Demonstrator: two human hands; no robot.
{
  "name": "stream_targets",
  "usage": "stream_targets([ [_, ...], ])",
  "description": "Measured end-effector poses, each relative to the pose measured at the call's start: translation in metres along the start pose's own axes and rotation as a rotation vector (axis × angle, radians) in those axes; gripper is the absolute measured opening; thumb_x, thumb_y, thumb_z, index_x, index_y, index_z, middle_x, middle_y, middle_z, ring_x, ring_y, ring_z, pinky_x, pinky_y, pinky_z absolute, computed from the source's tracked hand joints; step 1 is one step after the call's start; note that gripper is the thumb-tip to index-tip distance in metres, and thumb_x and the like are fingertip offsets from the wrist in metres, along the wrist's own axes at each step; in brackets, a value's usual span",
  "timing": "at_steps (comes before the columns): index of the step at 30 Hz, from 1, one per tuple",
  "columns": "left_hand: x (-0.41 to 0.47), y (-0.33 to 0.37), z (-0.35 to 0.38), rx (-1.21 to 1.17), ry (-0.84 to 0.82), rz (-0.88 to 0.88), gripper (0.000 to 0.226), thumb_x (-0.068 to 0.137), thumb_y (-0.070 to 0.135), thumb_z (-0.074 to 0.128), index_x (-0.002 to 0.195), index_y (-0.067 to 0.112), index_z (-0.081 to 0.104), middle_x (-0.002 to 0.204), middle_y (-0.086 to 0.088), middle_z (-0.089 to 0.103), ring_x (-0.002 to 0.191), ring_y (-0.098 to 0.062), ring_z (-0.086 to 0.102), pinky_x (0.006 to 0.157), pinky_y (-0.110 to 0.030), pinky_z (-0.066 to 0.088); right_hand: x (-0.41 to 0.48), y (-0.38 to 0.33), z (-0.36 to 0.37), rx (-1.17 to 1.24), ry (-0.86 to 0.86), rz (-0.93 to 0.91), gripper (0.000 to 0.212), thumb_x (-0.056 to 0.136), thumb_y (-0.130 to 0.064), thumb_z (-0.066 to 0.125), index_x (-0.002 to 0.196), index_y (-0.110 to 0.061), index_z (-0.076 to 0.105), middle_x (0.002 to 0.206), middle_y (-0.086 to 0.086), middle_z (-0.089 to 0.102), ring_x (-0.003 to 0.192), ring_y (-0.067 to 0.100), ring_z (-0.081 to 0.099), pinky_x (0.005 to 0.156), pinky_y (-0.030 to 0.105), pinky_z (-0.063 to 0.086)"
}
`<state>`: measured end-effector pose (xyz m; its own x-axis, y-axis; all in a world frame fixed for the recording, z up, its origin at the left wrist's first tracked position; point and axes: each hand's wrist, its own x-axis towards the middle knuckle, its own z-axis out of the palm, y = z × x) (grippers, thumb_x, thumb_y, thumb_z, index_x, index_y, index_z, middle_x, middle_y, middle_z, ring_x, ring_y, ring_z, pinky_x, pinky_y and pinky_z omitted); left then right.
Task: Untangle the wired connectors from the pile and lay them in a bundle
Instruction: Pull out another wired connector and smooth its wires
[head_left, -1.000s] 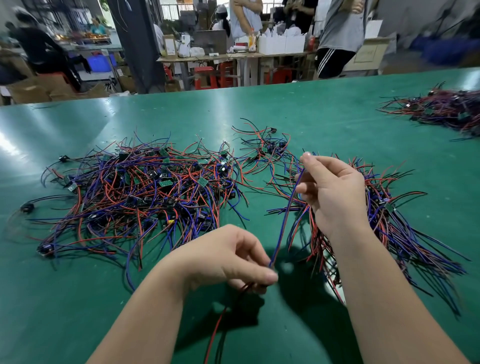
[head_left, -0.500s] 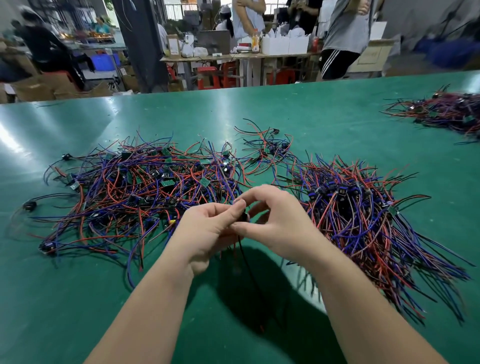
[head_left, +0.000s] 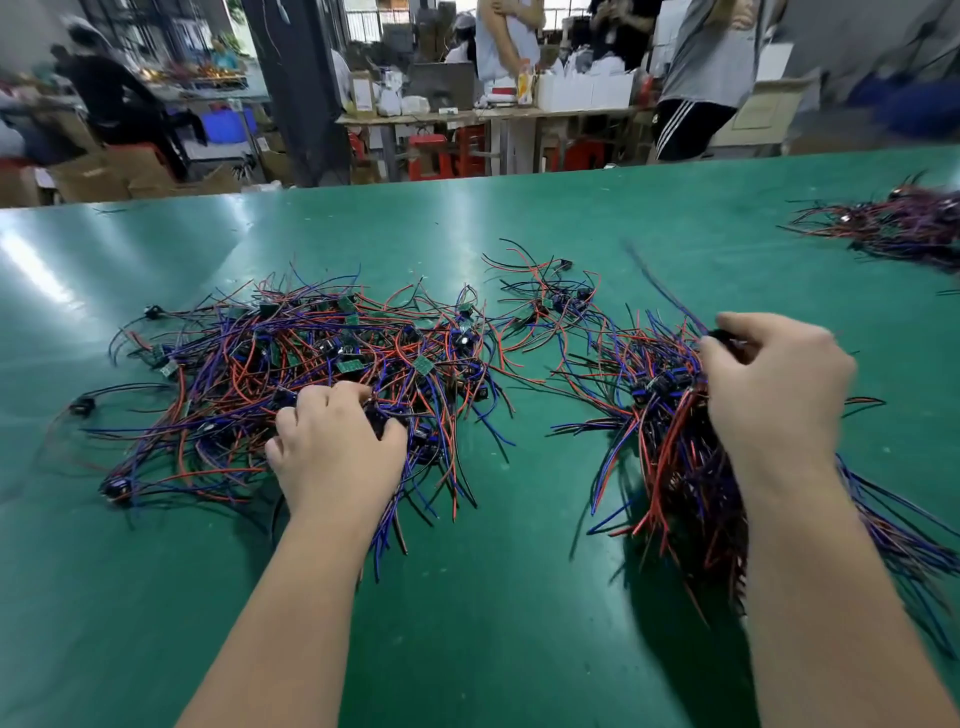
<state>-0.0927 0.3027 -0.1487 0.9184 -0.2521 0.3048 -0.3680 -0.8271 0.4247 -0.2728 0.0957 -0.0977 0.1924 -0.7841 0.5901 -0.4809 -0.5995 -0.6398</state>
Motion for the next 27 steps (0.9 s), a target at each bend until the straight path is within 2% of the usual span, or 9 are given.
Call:
stream_targets([
  [2, 0.004, -0.005, 0.002, 0.079, -0.040, -0.057, 0.050, 0.081, 0.041, 0.064, 0.126, 0.022, 0.052, 0.127, -0.010, 0.051, 0.118, -0.034, 0.042, 0.098, -0.045, 0.032, 0.007, 0.009, -0.005, -0.001, 0.022, 0.110, 0.027, 0.081, -0.012, 0.068, 0.107, -0.005, 0.071, 0.102, 0.016, 0.072, 0.098, 0.029, 0.066, 0.097, 0.034, 0.046],
  [4, 0.007, -0.010, 0.004, 0.097, -0.061, -0.068, 0.052, 0.081, 0.043, 0.062, 0.128, 0.025, 0.049, 0.124, -0.008, 0.054, 0.117, -0.033, 0.043, 0.098, -0.045, 0.030, 0.010, 0.014, -0.011, 0.021, 0.080, 0.177, 0.026, 0.079, -0.013, 0.067, 0.104, -0.008, 0.071, 0.097, 0.015, 0.072, 0.093, 0.030, 0.067, 0.095, 0.039, 0.049],
  [8, 0.010, -0.014, 0.003, 0.006, 0.008, -0.061, 0.032, 0.087, 0.047, 0.056, 0.116, 0.034, 0.057, 0.091, 0.009, 0.065, 0.103, -0.026, 0.050, 0.093, -0.041, 0.025, 0.008, 0.014, -0.013, -0.035, 0.062, 0.183, 0.024, 0.078, -0.019, 0.067, 0.100, -0.010, 0.072, 0.095, 0.016, 0.071, 0.091, 0.034, 0.066, 0.088, 0.040, 0.051],
  [12, 0.011, -0.016, 0.002, -0.044, 0.132, -0.036, 0.016, 0.089, 0.043, 0.057, 0.095, 0.035, 0.069, 0.061, 0.018, 0.050, 0.090, -0.023, 0.052, 0.092, -0.042, 0.024, 0.002, 0.003, -0.007, -0.102, 0.007, 0.123, 0.028, 0.082, -0.022, 0.064, 0.109, -0.015, 0.070, 0.105, 0.018, 0.065, 0.097, 0.037, 0.058, 0.085, 0.038, 0.045],
  [16, 0.012, -0.018, 0.004, -0.085, 0.133, -0.047, 0.023, 0.080, 0.052, 0.066, 0.092, 0.033, 0.063, 0.067, 0.016, 0.059, 0.091, -0.021, 0.053, 0.091, -0.042, 0.025, -0.006, -0.005, 0.001, -0.065, -0.050, 0.035, 0.025, 0.083, -0.020, 0.061, 0.105, -0.016, 0.071, 0.103, 0.017, 0.064, 0.095, 0.036, 0.058, 0.087, 0.038, 0.043],
  [19, 0.013, -0.018, 0.005, -0.079, 0.082, -0.071, 0.049, 0.073, 0.053, 0.073, 0.099, 0.026, 0.042, 0.077, 0.011, 0.064, 0.096, -0.025, 0.054, 0.091, -0.043, 0.025, -0.010, -0.010, 0.005, -0.053, -0.069, -0.007, 0.022, 0.083, -0.019, 0.062, 0.102, -0.015, 0.072, 0.102, 0.015, 0.065, 0.095, 0.035, 0.059, 0.087, 0.038, 0.044],
  [21, 0.013, -0.018, 0.005, -0.074, 0.049, -0.084, 0.058, 0.072, 0.052, 0.074, 0.101, 0.024, 0.033, 0.081, 0.008, 0.064, 0.098, -0.027, 0.054, 0.090, -0.042, 0.025, -0.011, -0.011, 0.005, -0.045, -0.074, -0.017, 0.021, 0.083, -0.018, 0.062, 0.101, -0.015, 0.072, 0.102, 0.015, 0.065, 0.094, 0.034, 0.060, 0.086, 0.038, 0.044],
  [23, 0.013, -0.018, 0.005, -0.090, 0.051, -0.070, 0.053, 0.076, 0.044, 0.074, 0.104, 0.025, 0.033, 0.079, 0.010, 0.064, 0.093, -0.023, 0.057, 0.089, -0.041, 0.024, -0.011, -0.011, 0.005, -0.035, -0.081, -0.024, 0.021, 0.083, -0.016, 0.061, 0.100, -0.014, 0.072, 0.102, 0.014, 0.066, 0.093, 0.034, 0.060, 0.086, 0.037, 0.044],
  [27, 0.014, -0.019, 0.004, -0.140, 0.146, -0.033, 0.038, 0.084, 0.029, 0.066, 0.114, 0.026, 0.044, 0.062, 0.015, 0.059, 0.070, -0.015, 0.055, 0.086, -0.037, 0.025, -0.014, -0.015, 0.006, -0.009, -0.081, -0.060, 0.019, 0.083, -0.014, 0.062, 0.098, -0.013, 0.073, 0.099, 0.013, 0.066, 0.090, 0.032, 0.060, 0.084, 0.034, 0.042],
])
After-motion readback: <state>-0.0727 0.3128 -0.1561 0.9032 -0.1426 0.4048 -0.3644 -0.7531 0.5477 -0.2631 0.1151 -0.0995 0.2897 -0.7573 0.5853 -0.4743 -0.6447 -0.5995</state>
